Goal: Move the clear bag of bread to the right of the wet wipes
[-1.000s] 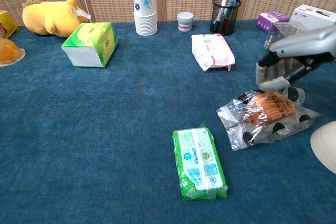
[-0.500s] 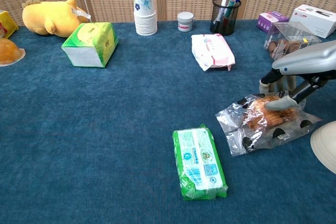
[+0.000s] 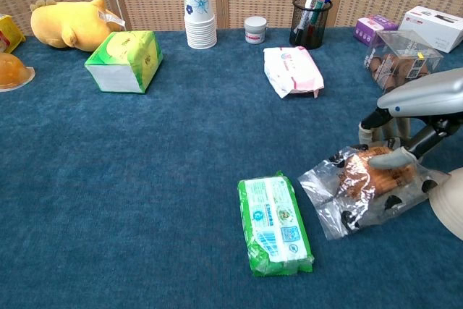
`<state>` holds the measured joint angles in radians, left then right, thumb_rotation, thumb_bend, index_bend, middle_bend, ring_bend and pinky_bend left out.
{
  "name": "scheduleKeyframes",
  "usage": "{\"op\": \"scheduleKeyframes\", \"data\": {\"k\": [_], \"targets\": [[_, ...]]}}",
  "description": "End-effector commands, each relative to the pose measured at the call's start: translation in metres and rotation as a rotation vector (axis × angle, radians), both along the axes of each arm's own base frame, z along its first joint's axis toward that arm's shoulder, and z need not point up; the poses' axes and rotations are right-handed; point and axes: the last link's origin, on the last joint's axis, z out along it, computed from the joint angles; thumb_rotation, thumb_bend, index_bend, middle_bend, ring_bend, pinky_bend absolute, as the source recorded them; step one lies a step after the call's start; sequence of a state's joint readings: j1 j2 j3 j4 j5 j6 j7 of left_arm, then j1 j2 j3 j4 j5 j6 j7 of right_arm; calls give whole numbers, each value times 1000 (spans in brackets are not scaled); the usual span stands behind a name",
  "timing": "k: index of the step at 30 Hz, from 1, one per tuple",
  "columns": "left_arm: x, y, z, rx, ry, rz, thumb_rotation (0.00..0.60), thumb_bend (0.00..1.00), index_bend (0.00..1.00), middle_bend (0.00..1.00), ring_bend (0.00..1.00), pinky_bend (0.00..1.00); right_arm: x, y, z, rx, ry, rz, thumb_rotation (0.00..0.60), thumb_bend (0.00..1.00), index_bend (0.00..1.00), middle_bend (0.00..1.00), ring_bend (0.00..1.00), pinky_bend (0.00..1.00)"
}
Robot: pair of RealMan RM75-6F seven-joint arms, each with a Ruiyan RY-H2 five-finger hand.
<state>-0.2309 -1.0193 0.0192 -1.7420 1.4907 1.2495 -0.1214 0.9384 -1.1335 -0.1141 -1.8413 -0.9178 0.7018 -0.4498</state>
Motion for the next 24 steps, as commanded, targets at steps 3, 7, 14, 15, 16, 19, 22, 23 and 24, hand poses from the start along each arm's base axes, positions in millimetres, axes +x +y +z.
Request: {"op": "scheduleKeyframes", "data": {"k": [3,7,14,15,16,19,22,23,24], "targets": [[0,-1,1,1,-1,-1,600,297,141,0,0,0,1,8,1,10,3,10,208,376,313,354,304,336],[-1,-2,1,0,-4,0,600,298,140,0,0,0,3,14,0,24,-2,8,207,372,312,354,305,336],[-2,-5,2,1,-7,1,600,298,141,0,0,0,7,23,-2,54,-6,12,209,358,311,355,304,336],[-2,-6,2,0,-7,1,600,297,141,0,0,0,7,24,-2,56,-5,12,209,357,311,355,304,336],[-2,-6,2,-1,-7,1,600,298,140,0,0,0,6,25,-2,58,-5,10,209,356,309,354,303,336],[-3,-7,2,-5,-5,1,600,298,140,0,0,0,7,27,-4,62,-8,9,208,355,300,355,282,336],[-3,-7,4,5,-9,0,600,298,140,0,0,0,16,21,2,20,-47,30,209,353,295,354,263,335],[-2,-6,4,9,-8,-2,600,298,140,0,0,0,20,18,5,-1,-69,35,209,354,295,354,259,331],[-2,-6,5,12,-8,-4,600,298,140,0,0,0,23,15,9,-18,-85,40,207,354,294,353,257,328]]}}
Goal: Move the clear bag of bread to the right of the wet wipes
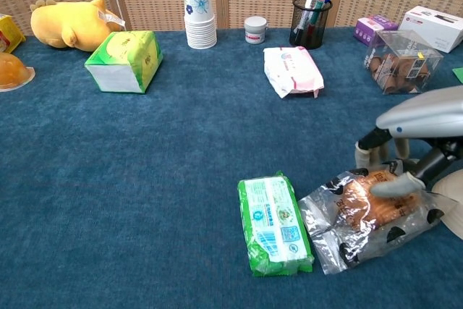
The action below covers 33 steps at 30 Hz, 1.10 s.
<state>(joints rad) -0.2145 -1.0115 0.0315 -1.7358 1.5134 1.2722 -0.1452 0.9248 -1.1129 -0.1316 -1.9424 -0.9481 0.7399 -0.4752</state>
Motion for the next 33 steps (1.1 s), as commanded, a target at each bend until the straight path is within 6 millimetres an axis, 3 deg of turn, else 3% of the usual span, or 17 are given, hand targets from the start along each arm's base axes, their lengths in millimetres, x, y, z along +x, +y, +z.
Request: {"op": "scheduleKeyframes", "data": {"k": [1,6,15,22,26,33], "targets": [[1,0,2,10,1,-4,600,298,141,0,0,0,13,-14,15,-82,-76,15,207,354,293,353,254,324],[-1,-1,3,14,3,6,600,299,140,0,0,0,12,-27,35,-151,-128,-11,211,353,284,343,248,311],[-8,-2,4,39,17,34,600,298,143,9,0,0,-21,-35,80,-338,-242,-137,223,355,232,306,209,279],[-12,-5,2,54,6,56,600,297,149,16,0,0,-58,-20,112,-523,-324,-198,352,352,230,305,209,278],[-16,-9,4,79,22,67,600,298,159,23,0,0,-82,-5,124,-651,-334,-214,465,350,230,304,208,275],[-17,-21,7,113,30,70,600,299,169,32,0,0,-113,23,131,-821,-338,-241,497,346,228,300,183,266]]}}
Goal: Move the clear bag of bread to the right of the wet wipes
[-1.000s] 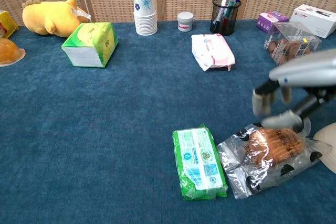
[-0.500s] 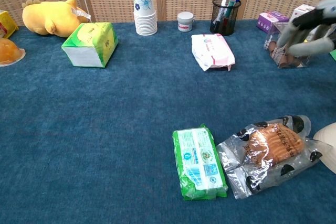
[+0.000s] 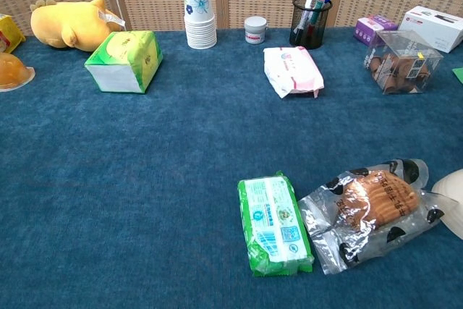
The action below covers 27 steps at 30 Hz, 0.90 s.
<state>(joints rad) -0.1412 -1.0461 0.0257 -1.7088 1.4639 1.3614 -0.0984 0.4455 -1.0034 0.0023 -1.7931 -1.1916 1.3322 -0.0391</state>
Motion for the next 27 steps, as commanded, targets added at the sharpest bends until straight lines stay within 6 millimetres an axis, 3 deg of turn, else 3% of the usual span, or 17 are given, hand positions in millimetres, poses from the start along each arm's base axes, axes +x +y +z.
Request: {"op": "scheduleKeyframes", "data": {"k": [1,7,11,27], "targets": [[1,-7,1,15,2,-2,600,299,172,32,0,0,-21,20,1,-98,1,-38,499,346,228,299,182,265],[4,-26,0,18,-2,-3,600,298,179,39,0,0,-49,54,-4,-200,-22,-110,500,347,226,298,172,254],[6,-32,-1,32,6,-13,600,298,180,40,0,0,-58,66,-4,-220,-15,-132,499,346,226,298,169,251],[19,-30,-4,24,16,-38,600,298,181,40,0,0,-59,69,-5,-207,-27,-112,515,345,225,298,168,251]]}}
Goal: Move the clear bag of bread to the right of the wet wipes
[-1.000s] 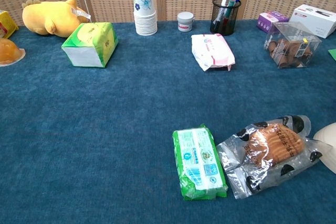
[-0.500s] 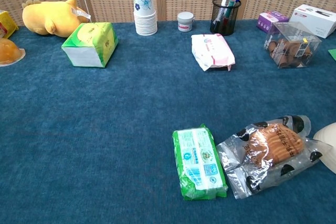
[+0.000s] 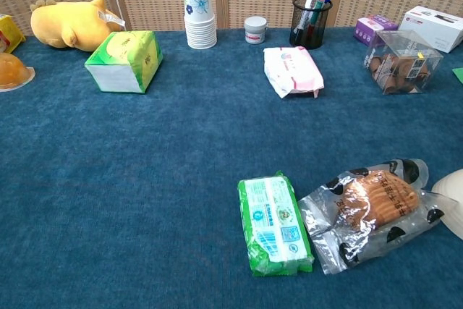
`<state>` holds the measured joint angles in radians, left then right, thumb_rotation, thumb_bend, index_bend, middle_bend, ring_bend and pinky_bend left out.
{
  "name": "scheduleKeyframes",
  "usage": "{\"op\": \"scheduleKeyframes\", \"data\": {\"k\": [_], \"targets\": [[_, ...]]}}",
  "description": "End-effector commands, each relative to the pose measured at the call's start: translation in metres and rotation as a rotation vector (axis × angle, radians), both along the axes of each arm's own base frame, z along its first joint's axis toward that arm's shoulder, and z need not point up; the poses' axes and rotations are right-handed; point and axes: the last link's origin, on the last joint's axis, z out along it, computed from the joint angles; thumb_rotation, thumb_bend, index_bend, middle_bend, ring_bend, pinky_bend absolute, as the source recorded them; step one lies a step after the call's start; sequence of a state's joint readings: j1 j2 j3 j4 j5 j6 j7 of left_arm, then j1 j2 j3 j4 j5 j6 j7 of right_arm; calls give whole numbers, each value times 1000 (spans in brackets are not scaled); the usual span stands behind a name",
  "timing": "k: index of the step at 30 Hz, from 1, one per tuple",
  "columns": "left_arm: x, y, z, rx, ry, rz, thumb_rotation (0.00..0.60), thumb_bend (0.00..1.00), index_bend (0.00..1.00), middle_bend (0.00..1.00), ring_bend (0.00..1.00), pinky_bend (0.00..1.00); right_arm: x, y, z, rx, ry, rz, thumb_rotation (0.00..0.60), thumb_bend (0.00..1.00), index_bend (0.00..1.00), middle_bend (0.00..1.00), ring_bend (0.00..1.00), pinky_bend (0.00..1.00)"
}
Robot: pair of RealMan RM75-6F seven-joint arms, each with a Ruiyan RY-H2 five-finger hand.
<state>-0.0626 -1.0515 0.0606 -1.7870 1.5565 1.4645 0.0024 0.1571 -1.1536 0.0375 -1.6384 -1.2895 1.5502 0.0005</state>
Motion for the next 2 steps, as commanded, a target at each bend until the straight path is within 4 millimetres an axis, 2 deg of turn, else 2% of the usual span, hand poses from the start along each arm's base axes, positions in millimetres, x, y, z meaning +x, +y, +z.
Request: {"op": "scheduleKeyframes", "data": {"k": [1,2], "targets": [[0,1,-1,-2,1,1,600,297,181,40,0,0,0,-1,-1,2,-4,1,515,345,226,298,169,251],[1,1,-2,-5,0,1,600,297,181,40,0,0,0,-1,-2,3,-5,1,517,345,225,298,169,251]]}}
